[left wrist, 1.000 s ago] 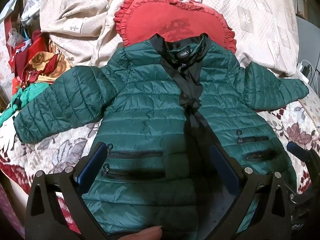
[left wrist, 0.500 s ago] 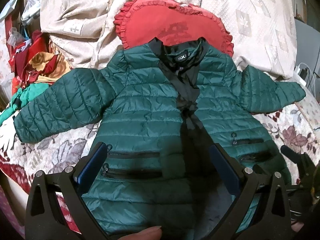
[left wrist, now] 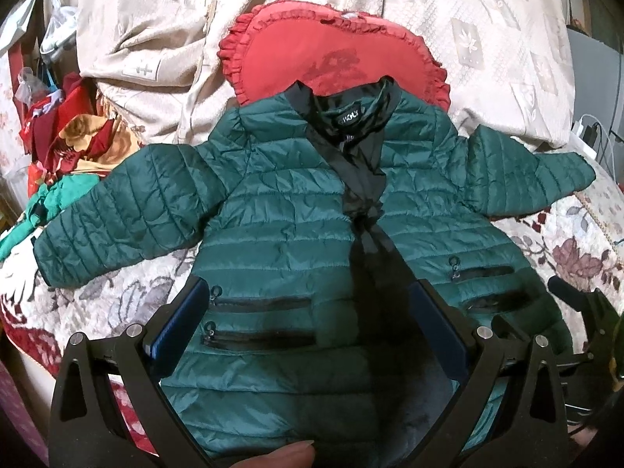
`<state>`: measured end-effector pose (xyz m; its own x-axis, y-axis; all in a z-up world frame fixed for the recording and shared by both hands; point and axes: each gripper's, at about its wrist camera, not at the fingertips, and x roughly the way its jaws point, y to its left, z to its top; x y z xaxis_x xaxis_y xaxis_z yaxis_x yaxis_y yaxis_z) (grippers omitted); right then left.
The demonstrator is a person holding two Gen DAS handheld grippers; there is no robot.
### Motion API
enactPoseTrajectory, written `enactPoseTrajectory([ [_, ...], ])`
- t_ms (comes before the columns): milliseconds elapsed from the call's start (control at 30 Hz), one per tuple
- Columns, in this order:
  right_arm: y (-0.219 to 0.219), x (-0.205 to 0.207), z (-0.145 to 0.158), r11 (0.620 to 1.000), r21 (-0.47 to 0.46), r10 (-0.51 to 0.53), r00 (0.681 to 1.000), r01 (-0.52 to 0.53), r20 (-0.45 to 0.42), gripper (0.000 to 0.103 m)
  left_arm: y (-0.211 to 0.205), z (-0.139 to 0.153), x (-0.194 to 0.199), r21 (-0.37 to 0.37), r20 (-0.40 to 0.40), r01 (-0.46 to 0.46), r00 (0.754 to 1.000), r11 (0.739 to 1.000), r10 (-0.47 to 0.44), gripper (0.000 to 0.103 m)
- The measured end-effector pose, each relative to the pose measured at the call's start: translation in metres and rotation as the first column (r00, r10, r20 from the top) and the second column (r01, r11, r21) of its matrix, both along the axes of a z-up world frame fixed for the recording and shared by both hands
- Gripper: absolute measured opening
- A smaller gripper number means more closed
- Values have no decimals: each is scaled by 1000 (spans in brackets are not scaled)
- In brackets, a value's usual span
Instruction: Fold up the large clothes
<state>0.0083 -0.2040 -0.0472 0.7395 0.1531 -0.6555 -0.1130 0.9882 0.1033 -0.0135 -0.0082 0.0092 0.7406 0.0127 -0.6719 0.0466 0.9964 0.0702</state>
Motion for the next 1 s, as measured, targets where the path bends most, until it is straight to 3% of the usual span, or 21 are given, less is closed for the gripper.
enactPoseTrajectory([
  [1000,10,2,-5,999,-46,24,1000,-25,-17,103,4,-6,4,-14,-11,-1,1000,1000,1,103],
])
